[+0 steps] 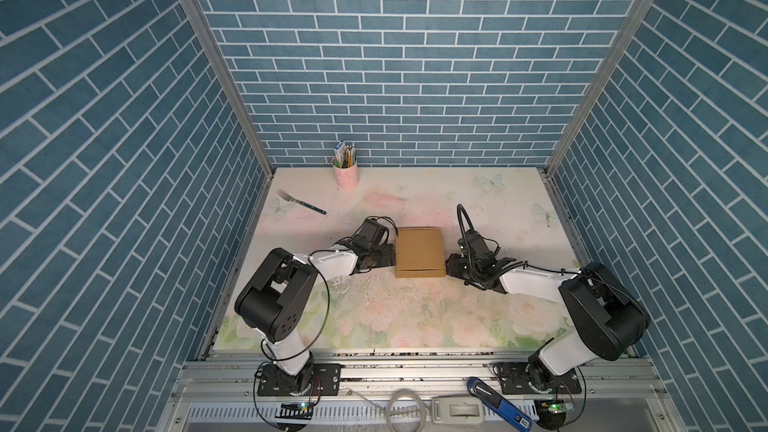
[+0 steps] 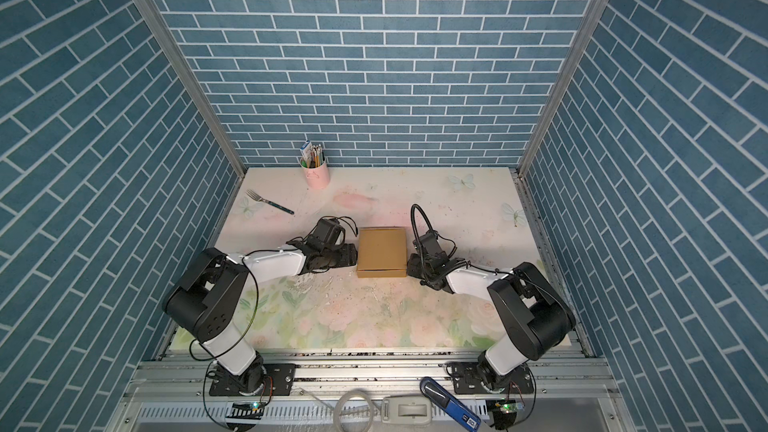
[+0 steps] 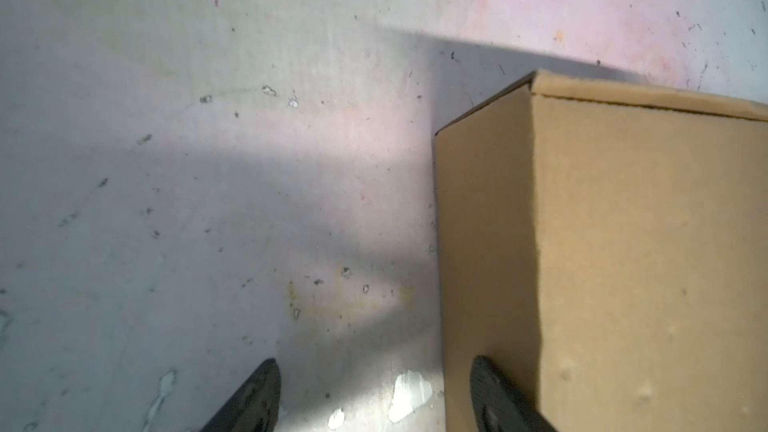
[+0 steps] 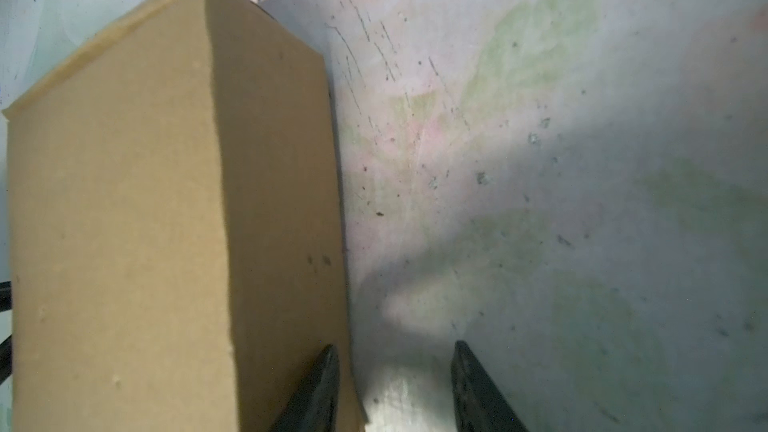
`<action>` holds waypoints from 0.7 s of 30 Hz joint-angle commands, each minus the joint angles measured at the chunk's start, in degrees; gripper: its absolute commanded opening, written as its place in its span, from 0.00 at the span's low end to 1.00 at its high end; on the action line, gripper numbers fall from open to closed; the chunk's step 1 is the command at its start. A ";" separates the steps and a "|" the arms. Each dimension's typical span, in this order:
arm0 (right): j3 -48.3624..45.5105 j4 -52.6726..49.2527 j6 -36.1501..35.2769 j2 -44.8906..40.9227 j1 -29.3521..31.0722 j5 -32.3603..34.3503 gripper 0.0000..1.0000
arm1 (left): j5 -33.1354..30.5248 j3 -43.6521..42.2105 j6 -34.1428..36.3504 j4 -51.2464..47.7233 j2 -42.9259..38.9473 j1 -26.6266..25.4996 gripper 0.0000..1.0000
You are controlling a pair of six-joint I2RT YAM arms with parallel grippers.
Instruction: Fold the paper box
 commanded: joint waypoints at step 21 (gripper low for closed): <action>-2.61 10.94 15.10 4.51 4.83 -4.05 0.44 | 2.71 -2.03 -3.04 -4.78 2.60 -4.40 0.74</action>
